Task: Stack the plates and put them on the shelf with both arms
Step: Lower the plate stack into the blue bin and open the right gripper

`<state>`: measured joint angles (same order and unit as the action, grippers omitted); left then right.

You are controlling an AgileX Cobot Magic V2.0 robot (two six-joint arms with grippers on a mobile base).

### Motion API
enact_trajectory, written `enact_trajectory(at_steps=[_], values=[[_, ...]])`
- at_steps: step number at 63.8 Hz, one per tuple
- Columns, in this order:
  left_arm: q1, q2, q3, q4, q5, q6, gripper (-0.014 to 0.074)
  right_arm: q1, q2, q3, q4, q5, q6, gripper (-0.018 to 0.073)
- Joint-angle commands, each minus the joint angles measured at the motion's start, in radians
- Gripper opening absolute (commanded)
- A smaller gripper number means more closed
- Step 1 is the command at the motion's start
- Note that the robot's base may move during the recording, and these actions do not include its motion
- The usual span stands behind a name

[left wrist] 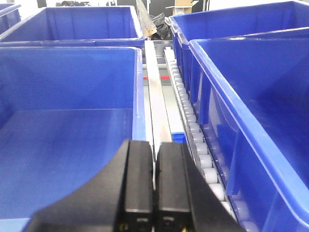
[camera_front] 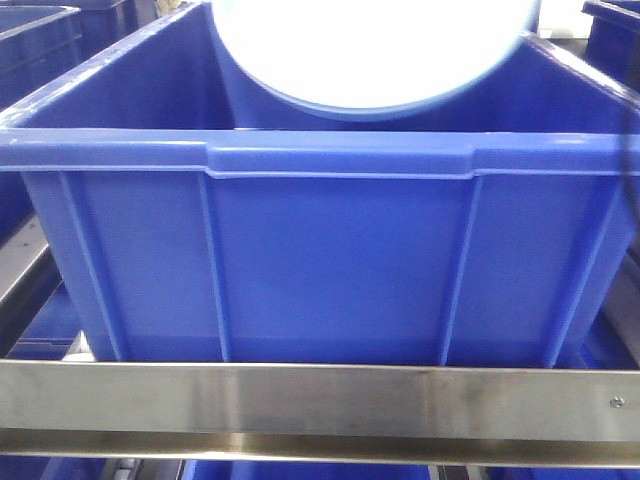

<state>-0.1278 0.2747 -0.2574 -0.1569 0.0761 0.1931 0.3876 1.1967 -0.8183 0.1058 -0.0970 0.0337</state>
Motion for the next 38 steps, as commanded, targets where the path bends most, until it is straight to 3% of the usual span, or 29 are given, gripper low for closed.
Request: enact_trajectory(at_steps=[1,28,38], values=[[0.001,0.012,-0.028,-0.001,-0.092,-0.003,0.008,0.003,0.042,-0.075,0.003,-0.146,0.002,0.0039],[0.001,0.012,-0.028,-0.001,-0.092,-0.003,0.008,0.022,0.209,-0.129,0.003,-0.191,0.013,0.0046],[0.001,0.012,-0.028,-0.001,-0.092,-0.003,0.008,0.022,0.209,-0.129,0.003,-0.191,0.013,0.0211]])
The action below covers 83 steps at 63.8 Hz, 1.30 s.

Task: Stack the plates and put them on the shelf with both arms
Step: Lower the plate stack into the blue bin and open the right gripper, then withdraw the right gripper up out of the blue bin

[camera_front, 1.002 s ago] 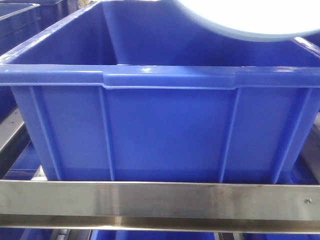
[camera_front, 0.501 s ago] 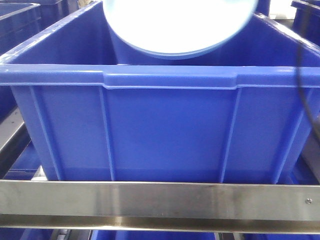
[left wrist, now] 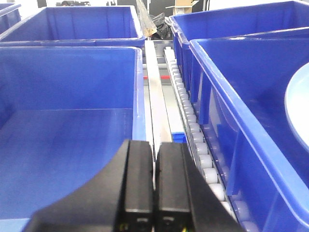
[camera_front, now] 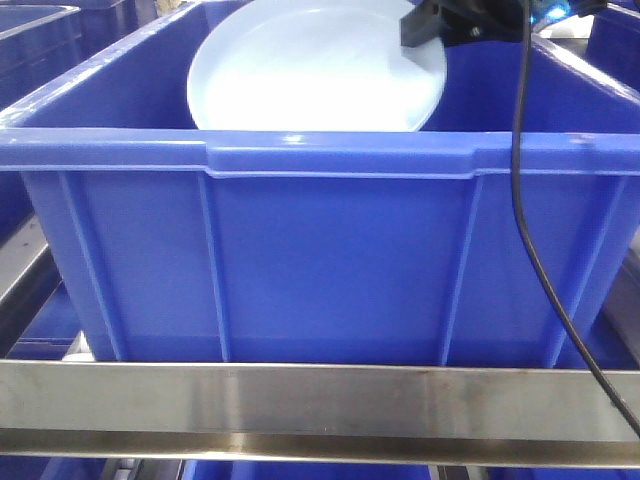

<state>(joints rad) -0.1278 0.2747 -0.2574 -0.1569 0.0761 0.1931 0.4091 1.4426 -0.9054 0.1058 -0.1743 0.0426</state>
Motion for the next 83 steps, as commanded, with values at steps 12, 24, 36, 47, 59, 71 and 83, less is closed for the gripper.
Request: enact_trajectory(at_steps=[12,24,36,47,59,71,83], values=[[0.001,0.012,-0.028,-0.001,-0.092,-0.003,0.008,0.001,-0.037,-0.042,0.003,-0.114,0.004,0.0353],[0.001,0.012,-0.028,-0.001,-0.092,-0.003,0.008,0.001,-0.037,-0.042,0.003,-0.114,0.004,0.0353],[0.001,0.012,-0.028,-0.001,-0.092,-0.003,0.008,0.001,-0.038,-0.042,0.003,-0.114,0.004,0.0351],[0.001,0.012,-0.028,-0.001,-0.092,-0.003,0.008,-0.008,-0.078,-0.027,0.003,-0.099,0.004,0.0276],[0.001,0.012,-0.028,-0.001,-0.092,-0.003,0.008,-0.048,-0.134,0.008,0.003,-0.092,0.004,0.0095],[0.001,0.012,-0.028,-0.001,-0.092,-0.003,0.008,-0.117,-0.223,0.076,0.003,-0.092,0.004,0.0042],[0.001,0.012,-0.028,-0.001,-0.092,-0.003,0.008,-0.135,-0.361,0.184,0.003,-0.093,0.004,0.0042]])
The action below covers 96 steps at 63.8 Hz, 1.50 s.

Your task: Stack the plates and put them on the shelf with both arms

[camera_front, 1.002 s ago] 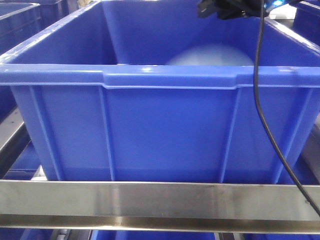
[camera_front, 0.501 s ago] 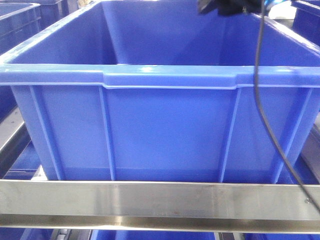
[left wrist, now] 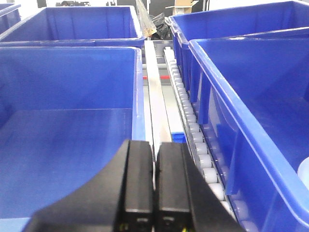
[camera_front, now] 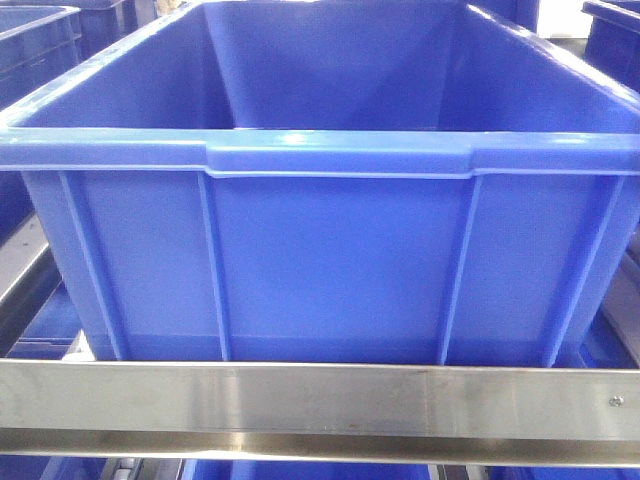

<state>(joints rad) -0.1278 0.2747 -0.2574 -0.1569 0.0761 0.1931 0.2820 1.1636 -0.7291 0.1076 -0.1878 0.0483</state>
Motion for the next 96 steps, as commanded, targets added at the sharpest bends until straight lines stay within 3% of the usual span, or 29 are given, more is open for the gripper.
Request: enact_trajectory(at_steps=[1,13,23,42,63,96], values=[[0.001,0.012,-0.028,-0.001,-0.092,-0.003,0.008,-0.008,-0.097,0.02,0.001,-0.08,-0.001,0.0042],[0.001,0.012,-0.028,-0.001,-0.092,-0.003,0.008,-0.016,-0.243,0.14,0.001,-0.08,-0.002,0.0042],[0.001,0.012,-0.028,-0.001,-0.092,-0.003,0.008,-0.136,-0.395,0.23,0.001,-0.052,-0.002,0.0042],[0.001,0.012,-0.028,-0.001,-0.092,-0.003,0.008,-0.313,-0.719,0.309,0.0,0.182,-0.003,0.0042],[0.001,0.012,-0.028,-0.001,-0.092,-0.003,0.008,-0.322,-1.011,0.402,0.0,0.318,-0.002,0.0042],[0.001,0.012,-0.028,-0.001,-0.092,-0.003,0.008,-0.322,-1.029,0.403,0.0,0.366,-0.002,0.0042]])
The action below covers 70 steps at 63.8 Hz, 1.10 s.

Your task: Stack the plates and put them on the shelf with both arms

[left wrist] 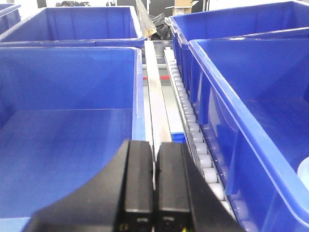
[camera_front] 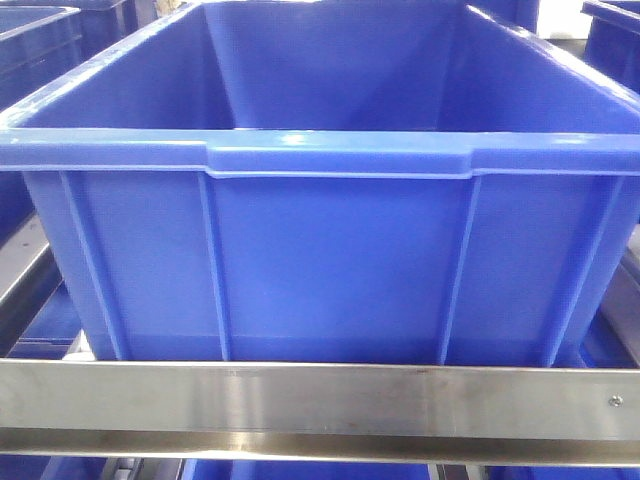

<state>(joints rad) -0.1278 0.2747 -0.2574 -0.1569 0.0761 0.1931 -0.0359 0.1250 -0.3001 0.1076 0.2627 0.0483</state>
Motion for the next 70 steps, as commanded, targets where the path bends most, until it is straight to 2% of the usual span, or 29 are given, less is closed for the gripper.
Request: enact_trajectory(at_steps=[1,14,24,46,70], values=[[0.001,0.012,-0.028,-0.001,-0.092,-0.003,0.008,-0.004,0.009,-0.026,0.0,-0.085,-0.002,0.0042],[0.001,0.012,-0.028,-0.001,-0.092,-0.003,0.008,-0.004,0.004,0.018,-0.03,-0.106,-0.048,0.0042],[0.001,0.012,-0.028,-0.001,-0.092,-0.003,0.008,-0.004,-0.06,0.123,-0.03,-0.202,-0.048,0.0042],[0.001,0.012,-0.028,-0.001,-0.092,-0.003,0.008,-0.004,-0.155,0.332,-0.03,-0.253,-0.048,0.0042],[0.001,0.012,-0.028,-0.001,-0.092,-0.003,0.008,-0.004,-0.155,0.33,-0.03,-0.242,-0.048,0.0042]])
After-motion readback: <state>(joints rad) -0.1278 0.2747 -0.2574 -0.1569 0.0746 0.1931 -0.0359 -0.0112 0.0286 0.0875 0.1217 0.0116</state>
